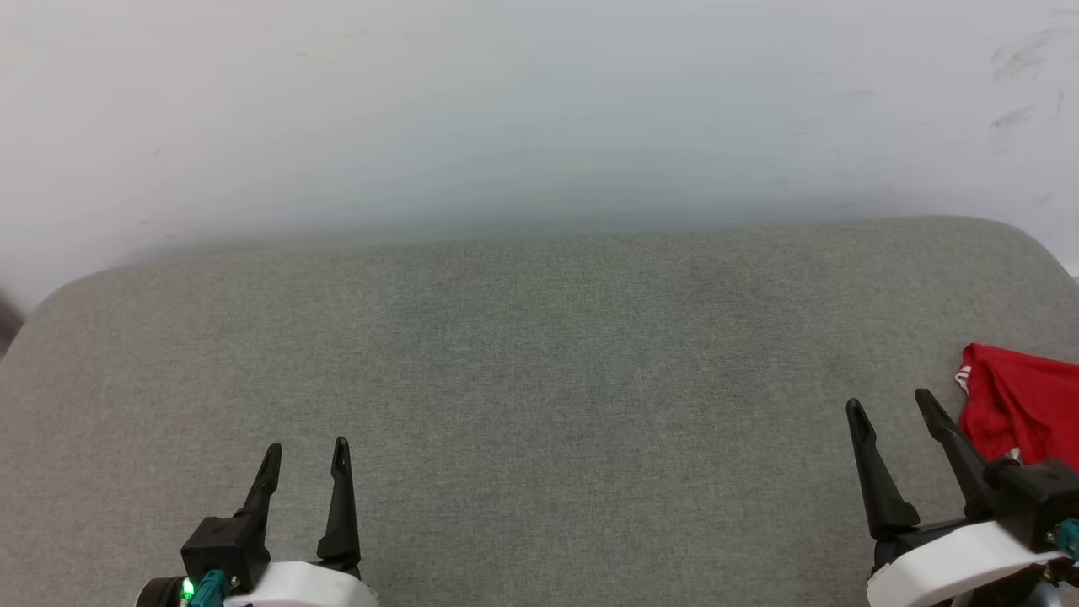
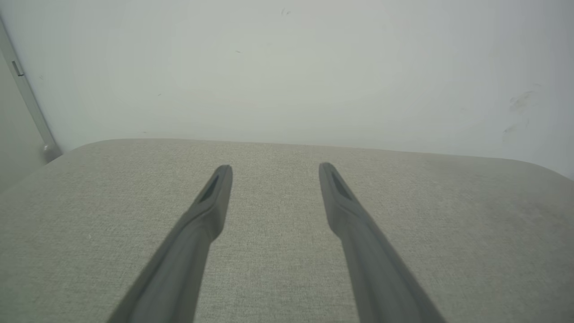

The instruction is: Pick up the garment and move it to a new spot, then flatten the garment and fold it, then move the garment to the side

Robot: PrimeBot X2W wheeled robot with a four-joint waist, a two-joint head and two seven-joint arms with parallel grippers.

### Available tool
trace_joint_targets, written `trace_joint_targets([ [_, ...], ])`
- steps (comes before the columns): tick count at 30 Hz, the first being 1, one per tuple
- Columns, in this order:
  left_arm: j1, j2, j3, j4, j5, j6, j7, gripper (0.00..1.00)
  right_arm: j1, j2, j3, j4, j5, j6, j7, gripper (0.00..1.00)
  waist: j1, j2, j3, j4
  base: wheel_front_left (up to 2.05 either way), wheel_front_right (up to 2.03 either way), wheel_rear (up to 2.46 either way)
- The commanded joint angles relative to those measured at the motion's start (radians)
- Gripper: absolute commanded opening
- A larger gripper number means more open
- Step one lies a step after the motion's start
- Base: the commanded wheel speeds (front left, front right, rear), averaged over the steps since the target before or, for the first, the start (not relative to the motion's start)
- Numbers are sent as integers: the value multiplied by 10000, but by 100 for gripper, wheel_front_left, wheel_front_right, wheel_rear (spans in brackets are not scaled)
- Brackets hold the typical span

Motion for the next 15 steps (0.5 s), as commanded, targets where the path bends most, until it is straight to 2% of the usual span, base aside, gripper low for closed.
trace_joint_targets([
  [1,-40,-46,23,26,35,-62,-69,100,-65,-52,12,25,69,-8,-20,100,0,0,4,-11,0,0,0],
  [7,-79,-66,106,34,64,-74,-71,100,-156,-117,104,121,146,-8,-82,100,0,0,33,-49,0,0,0],
  [8,-20,-32,87,21,34,-27,2,0,-43,-84,108,123,70,0,-37,0,0,0,33,-49,0,0,0],
  [11,86,-116,38,244,-74,-36,54,0,71,-49,139,366,152,0,-47,0,1,0,36,-48,0,0,0],
  [15,7,-203,209,286,-788,-197,247,0,-26,-31,105,528,1017,0,-16,0,1,0,47,-32,0,0,0],
])
